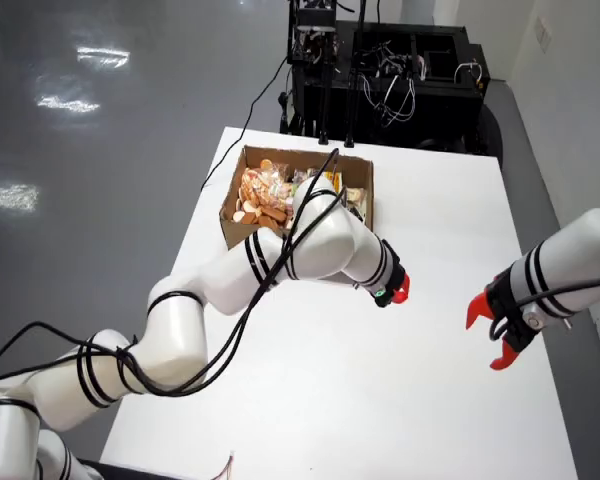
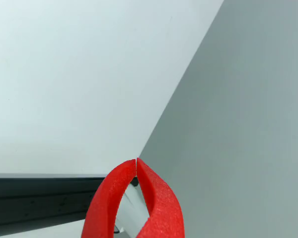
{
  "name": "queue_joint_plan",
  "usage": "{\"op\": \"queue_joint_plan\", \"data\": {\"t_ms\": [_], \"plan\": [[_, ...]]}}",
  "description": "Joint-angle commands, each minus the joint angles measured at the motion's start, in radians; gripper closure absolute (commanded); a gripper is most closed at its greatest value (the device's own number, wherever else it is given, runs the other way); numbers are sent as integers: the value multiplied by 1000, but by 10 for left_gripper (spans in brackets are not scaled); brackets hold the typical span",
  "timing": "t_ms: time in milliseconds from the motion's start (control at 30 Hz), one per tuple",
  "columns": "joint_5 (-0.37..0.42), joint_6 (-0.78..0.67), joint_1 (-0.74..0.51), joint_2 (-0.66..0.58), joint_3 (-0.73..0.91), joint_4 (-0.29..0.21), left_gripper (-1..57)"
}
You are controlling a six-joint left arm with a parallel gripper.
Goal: Grasp a snack and put it in the bin.
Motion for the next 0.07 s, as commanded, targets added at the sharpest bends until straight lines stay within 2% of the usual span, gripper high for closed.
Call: {"op": "queue_joint_plan", "data": {"t_ms": [33,67], "plan": [[0,0,-12,0,0,0,565],[0,0,-15,0,0,0,565]]}}
